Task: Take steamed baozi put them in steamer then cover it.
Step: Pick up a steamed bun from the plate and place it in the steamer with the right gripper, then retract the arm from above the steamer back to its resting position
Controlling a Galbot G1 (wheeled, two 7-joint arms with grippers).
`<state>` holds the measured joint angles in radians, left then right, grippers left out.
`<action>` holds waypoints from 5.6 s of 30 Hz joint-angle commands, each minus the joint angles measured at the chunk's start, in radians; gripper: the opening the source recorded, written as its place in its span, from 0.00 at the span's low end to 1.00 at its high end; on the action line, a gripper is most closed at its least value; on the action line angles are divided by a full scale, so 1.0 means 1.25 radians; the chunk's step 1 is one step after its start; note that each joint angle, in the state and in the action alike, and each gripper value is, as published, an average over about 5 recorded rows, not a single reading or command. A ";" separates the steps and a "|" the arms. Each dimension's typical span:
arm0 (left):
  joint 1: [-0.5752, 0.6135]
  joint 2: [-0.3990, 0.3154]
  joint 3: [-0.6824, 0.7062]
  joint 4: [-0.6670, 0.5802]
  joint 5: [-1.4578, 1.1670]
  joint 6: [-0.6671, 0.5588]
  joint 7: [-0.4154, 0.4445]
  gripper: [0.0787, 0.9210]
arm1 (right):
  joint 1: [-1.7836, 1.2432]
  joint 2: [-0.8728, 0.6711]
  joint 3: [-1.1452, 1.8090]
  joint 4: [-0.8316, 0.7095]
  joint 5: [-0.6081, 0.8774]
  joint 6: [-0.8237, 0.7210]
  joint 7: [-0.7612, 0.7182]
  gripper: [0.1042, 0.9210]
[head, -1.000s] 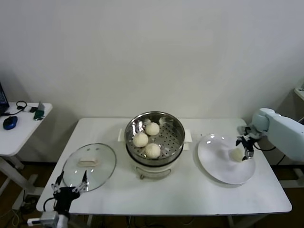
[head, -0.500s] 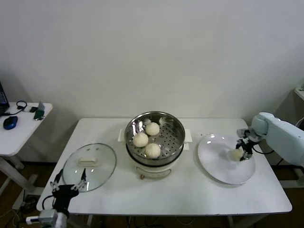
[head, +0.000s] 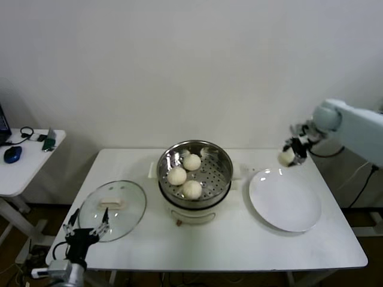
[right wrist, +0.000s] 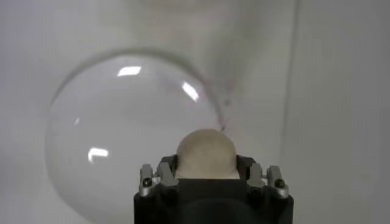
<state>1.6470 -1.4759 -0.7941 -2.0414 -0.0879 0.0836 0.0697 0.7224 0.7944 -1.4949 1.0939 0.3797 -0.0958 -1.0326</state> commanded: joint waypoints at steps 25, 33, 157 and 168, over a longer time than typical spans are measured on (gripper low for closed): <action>0.001 0.002 -0.009 -0.007 -0.012 0.003 0.002 0.88 | -0.091 0.272 -0.062 0.157 0.084 -0.194 0.159 0.66; -0.004 -0.001 -0.009 -0.006 -0.013 0.005 0.002 0.88 | -0.100 0.281 -0.053 0.134 0.085 -0.191 0.163 0.66; -0.360 0.107 0.099 0.591 1.188 -0.123 -0.306 0.88 | -1.937 0.412 1.730 0.572 -0.008 0.333 0.730 0.88; -0.361 0.101 0.097 0.606 1.190 -0.121 -0.306 0.66 | -1.936 0.422 1.726 0.572 -0.020 0.333 0.730 0.88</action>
<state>1.2107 -1.3448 -0.6734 -1.3109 1.3884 -0.0709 -0.3123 -1.6968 1.3182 0.6625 1.8073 0.3613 0.3195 -0.1194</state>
